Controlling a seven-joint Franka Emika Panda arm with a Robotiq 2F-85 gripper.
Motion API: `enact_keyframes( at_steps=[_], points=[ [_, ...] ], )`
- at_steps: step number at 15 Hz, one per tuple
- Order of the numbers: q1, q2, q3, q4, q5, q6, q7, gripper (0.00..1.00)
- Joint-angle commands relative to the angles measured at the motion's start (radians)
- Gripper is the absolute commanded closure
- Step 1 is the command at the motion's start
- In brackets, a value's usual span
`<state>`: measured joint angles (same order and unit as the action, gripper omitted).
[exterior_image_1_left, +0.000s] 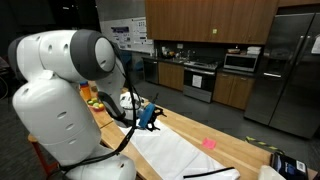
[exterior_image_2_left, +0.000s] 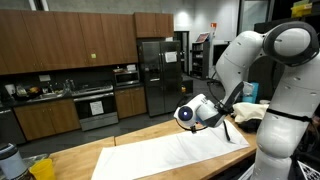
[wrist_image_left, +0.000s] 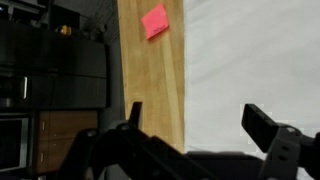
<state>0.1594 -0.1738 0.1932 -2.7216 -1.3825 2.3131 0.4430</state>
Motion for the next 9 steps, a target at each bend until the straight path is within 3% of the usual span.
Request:
enact_keyframes(
  at_steps=[1,4,9],
  points=[
    [-0.016,-0.046,-0.047,0.015,-0.201,0.084,-0.066,0.00],
    [-0.038,-0.142,-0.113,0.020,-0.305,0.172,0.044,0.00],
    [-0.084,-0.331,-0.257,-0.025,-0.148,0.301,0.011,0.00]
  ],
)
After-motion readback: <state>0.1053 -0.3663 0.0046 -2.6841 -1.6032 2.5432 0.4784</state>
